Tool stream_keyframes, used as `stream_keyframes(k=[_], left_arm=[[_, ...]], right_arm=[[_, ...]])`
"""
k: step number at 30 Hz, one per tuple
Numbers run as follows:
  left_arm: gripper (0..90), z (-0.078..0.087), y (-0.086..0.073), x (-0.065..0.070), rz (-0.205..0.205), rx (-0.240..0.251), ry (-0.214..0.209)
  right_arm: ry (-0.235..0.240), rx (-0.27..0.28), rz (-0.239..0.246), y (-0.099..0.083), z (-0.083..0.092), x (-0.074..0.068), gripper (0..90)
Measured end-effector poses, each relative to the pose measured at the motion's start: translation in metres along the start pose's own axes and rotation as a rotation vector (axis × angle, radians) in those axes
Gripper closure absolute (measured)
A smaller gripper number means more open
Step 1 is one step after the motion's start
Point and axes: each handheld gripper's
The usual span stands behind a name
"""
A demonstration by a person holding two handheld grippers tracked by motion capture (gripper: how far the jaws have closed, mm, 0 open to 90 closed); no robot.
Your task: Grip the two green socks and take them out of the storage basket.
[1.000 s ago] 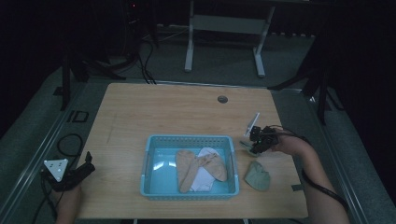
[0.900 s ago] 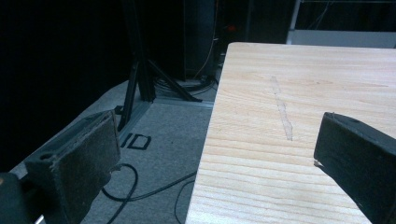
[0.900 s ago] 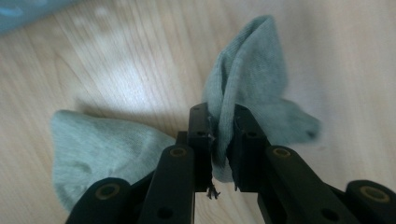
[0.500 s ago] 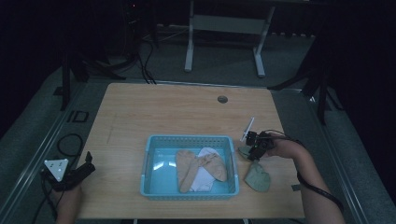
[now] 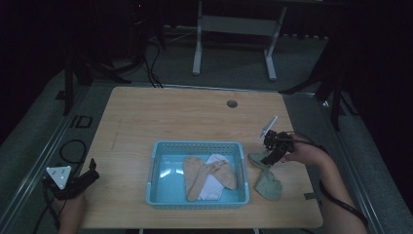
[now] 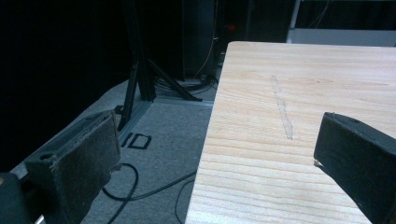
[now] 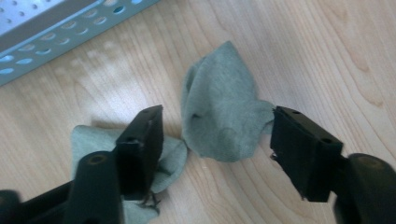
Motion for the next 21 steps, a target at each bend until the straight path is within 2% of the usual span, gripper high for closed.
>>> stream_keyframes(k=[2,5,7,8,13,17,19,21], left_arm=[[0.4,0.0,0.0,0.0,0.002,0.0,0.0],[0.4,0.0,0.0,0.0,0.003,-0.001,-0.001],[0.4,0.0,0.0,0.0,0.002,-0.001,0.0],[0.4,0.0,0.0,0.0,0.002,-0.001,0.0],[0.4,0.0,0.0,0.0,0.005,-0.001,-0.001],[0.4,0.0,0.0,0.0,0.005,-0.001,-0.002],[0.4,0.0,0.0,-0.001,0.006,-0.002,-0.002],[0.4,0.0,0.0,-0.001,0.007,-0.002,-0.003]], right_arm=[[-0.002,0.027,-0.032,-0.004,0.001,0.003,27.0],[0.002,0.09,-0.105,-0.011,0.003,0.008,19.8],[0.005,0.129,-0.13,-0.016,0.004,0.011,13.3],[0.004,0.147,-0.141,-0.02,0.005,0.012,13.3],[-0.069,0.247,-0.217,-0.038,0.007,0.018,10.6],[-0.16,0.355,-0.311,-0.057,0.01,0.025,10.6],[-0.177,0.379,-0.351,-0.065,0.01,0.028,10.6],[-0.217,0.382,-0.389,-0.074,0.008,0.028,10.7]])
Point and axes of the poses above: each handheld gripper's, and its own axes: z roughly backward along the jaws, y roughly out of its top, x roughly to its right, and after that the axes turned 4 degrees about x, right-handed
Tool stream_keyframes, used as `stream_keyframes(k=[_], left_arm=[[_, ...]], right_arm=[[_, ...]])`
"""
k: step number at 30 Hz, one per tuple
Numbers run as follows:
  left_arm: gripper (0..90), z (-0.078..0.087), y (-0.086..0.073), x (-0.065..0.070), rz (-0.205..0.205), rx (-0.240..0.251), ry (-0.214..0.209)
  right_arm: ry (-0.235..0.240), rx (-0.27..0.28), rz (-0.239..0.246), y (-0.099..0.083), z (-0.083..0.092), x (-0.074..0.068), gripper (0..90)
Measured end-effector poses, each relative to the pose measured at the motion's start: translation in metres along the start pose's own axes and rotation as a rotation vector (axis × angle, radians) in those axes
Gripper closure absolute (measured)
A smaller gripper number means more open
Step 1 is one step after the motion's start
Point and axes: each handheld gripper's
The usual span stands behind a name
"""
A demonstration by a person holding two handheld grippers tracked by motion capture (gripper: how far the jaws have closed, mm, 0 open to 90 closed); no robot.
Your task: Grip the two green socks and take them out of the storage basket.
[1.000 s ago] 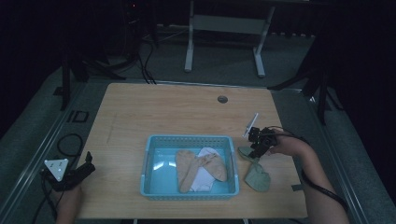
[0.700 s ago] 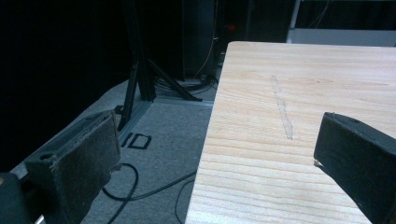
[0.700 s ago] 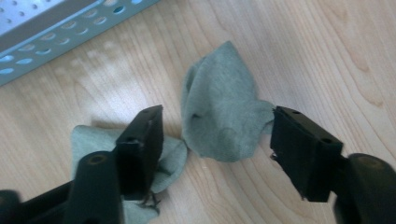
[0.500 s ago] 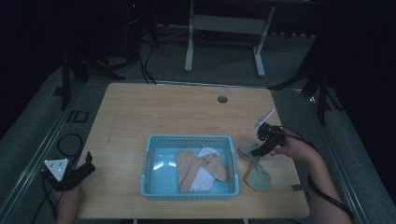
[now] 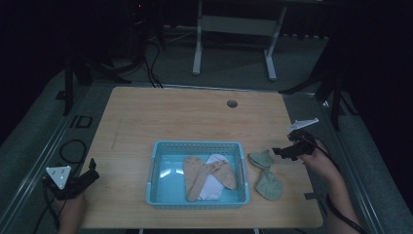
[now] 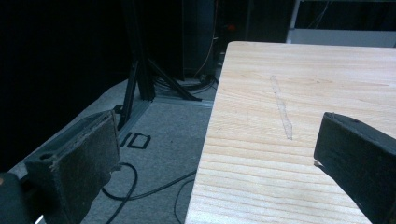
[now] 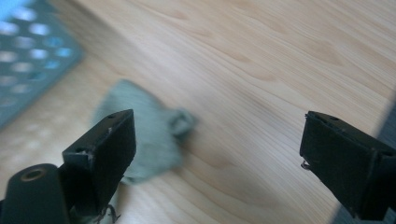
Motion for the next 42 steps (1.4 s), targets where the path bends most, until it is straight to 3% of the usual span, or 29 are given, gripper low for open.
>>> stream_keyframes(k=[6,9,15,17,28,38,42], left_arm=[[0.4,0.0,0.0,0.0,0.0,0.002,0.0],[0.4,0.0,0.0,0.0,-0.001,0.002,0.0],[0.4,0.0,0.0,0.0,-0.001,0.003,0.0],[0.4,0.0,0.0,0.0,-0.001,0.003,0.0],[0.4,0.0,0.0,0.0,-0.003,0.003,0.002],[0.4,0.0,0.0,0.0,-0.003,0.003,0.002],[0.4,0.0,0.0,0.0,-0.003,0.004,0.001]], right_arm=[[-0.099,0.043,-0.105,-0.026,-0.003,0.007,10.7],[-0.122,0.072,-0.157,-0.038,-0.004,0.008,10.7],[-0.213,0.126,-0.252,-0.065,-0.006,0.007,10.7],[-0.219,0.14,-0.277,-0.072,-0.006,0.007,10.7],[-0.302,0.19,-0.334,-0.106,-0.001,-0.01,10.7],[-0.354,0.28,-0.374,-0.128,0.015,-0.024,10.7],[-0.399,0.342,-0.38,-0.136,0.022,-0.03,10.7]])
Point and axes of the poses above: each handheld gripper's, and its own axes: z roughly backward along the jaws, y roughly out of its top, x roughly to its right, and after that the axes turned 4 degrees about x, right-handed
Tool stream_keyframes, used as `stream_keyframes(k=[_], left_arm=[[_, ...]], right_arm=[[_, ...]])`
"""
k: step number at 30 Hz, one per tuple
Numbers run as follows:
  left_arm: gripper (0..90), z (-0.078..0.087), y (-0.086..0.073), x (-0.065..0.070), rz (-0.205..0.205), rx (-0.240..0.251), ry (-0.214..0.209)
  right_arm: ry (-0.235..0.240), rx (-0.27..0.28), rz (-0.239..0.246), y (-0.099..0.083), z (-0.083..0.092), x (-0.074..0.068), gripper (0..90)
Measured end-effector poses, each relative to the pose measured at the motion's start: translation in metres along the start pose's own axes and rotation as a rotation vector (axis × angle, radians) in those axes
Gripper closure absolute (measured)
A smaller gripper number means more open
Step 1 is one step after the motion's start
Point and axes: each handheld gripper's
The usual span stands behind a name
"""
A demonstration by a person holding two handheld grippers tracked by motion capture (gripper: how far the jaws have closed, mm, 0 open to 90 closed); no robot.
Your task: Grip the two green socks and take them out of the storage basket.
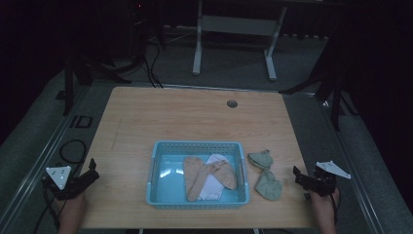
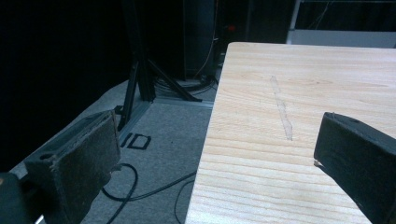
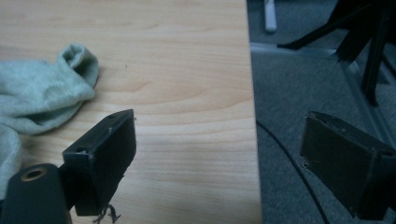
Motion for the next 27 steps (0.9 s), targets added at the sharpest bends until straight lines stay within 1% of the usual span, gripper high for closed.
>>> stream_keyframes(k=[1,3,4,6,9,11,13,15,16,18,19,22,23,27], left_arm=[[0.4,0.0,0.0,0.0,0.0,0.0,0.0],[0.4,0.0,0.0,0.0,0.0,0.0,0.0],[0.4,0.0,0.0,0.0,0.0,0.0,0.0],[0.4,0.0,0.0,0.0,0.0,-0.001,0.0],[0.4,0.0,0.0,0.0,0.0,0.0,0.001],[0.4,0.0,0.0,0.0,0.0,0.0,0.0],[0.4,0.0,0.0,0.0,0.0,-0.001,-0.002],[0.4,0.0,0.0,0.0,0.001,0.0,-0.002],[0.4,0.0,0.0,0.0,0.0,0.0,-0.002],[0.4,0.0,0.0,0.0,0.0,0.0,-0.001],[0.4,0.0,0.0,0.0,-0.001,-0.001,-0.001],[0.4,0.0,0.0,0.0,0.0,0.0,-0.001],[0.4,0.0,0.0,0.0,0.0,0.0,-0.001],[0.4,0.0,0.0,0.0,0.001,-0.001,-0.002]], right_arm=[[-0.01,0.021,-0.006,-0.001,0.003,0.001,10.7],[0.0,0.052,-0.02,-0.004,0.007,0.002,10.7],[-0.003,0.062,-0.021,-0.006,0.008,0.002,10.7],[-0.002,0.064,-0.014,-0.008,0.009,0.002,10.7],[-0.016,0.055,-0.001,-0.012,0.01,0.0,10.7],[-0.025,0.061,0.005,-0.015,0.011,-0.001,10.7],[-0.06,0.094,0.019,-0.017,0.013,-0.003,10.7],[-0.071,0.132,0.035,-0.019,0.015,-0.003,10.7],[-0.081,0.148,0.03,-0.02,0.016,-0.003,10.7],[-0.072,0.176,0.002,-0.022,0.017,-0.002,10.7],[-0.072,0.191,-0.004,-0.023,0.018,-0.001,10.7],[-0.072,0.206,-0.021,-0.024,0.019,0.001,10.7],[-0.08,0.204,-0.018,-0.025,0.019,0.001,10.7],[-0.077,0.22,-0.011,-0.025,0.02,0.001,10.7]])
Point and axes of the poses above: each handheld gripper's, and its own axes: z roughly backward along the jaws, y roughly out of its top, x roughly to its right, and after that the axes turned 4 degrees about x, right-handed
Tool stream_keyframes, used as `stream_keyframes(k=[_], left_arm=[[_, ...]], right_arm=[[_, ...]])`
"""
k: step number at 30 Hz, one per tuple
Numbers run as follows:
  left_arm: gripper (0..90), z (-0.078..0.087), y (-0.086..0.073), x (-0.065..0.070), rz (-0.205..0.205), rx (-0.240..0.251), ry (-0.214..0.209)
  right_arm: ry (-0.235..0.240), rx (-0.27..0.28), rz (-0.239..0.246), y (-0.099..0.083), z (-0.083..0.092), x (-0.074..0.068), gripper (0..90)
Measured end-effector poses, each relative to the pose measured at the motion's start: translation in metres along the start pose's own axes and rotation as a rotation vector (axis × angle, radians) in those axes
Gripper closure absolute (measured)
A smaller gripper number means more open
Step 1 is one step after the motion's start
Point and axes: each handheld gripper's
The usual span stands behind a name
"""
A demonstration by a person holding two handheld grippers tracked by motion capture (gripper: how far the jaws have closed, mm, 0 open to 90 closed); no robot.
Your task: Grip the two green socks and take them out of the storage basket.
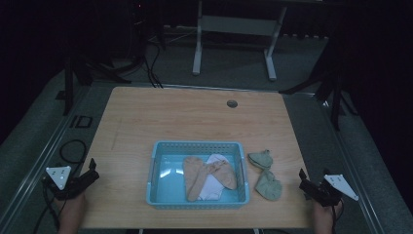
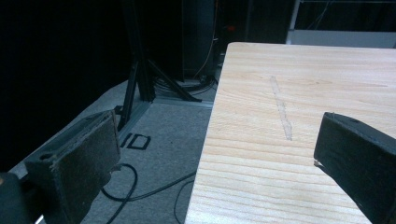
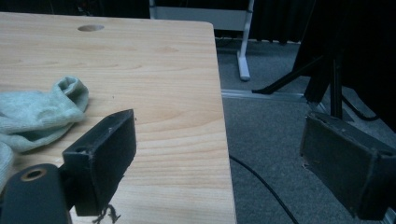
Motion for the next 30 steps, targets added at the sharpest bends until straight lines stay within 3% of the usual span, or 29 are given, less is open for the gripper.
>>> stream_keyframes(k=[3,9,16,21,30], left_arm=[[0.4,0.0,0.0,0.0,0.0,0.001,0.0],[0.4,0.0,0.0,0.0,0.0,-0.001,0.001],[0.4,0.0,0.0,0.0,0.002,-0.003,0.001],[0.4,0.0,0.0,0.0,0.002,-0.003,0.001],[0.4,0.0,0.0,0.0,0.003,0.0,-0.001]], right_arm=[[-0.014,0.01,-0.021,0.0,0.001,0.002,10.7],[-0.037,0.041,-0.119,-0.002,0.004,0.012,10.7],[-0.044,0.028,-0.076,-0.001,0.001,0.009,10.7],[-0.047,0.026,-0.105,-0.001,0.0,0.012,10.7],[-0.043,-0.025,-0.104,0.001,-0.006,0.012,10.7]])
Point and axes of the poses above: each handheld gripper's, and its own axes: z roughly backward along the jaws, y roughly out of its top, x roughly to its right, and after that the axes turned 4 degrees about x, right-handed
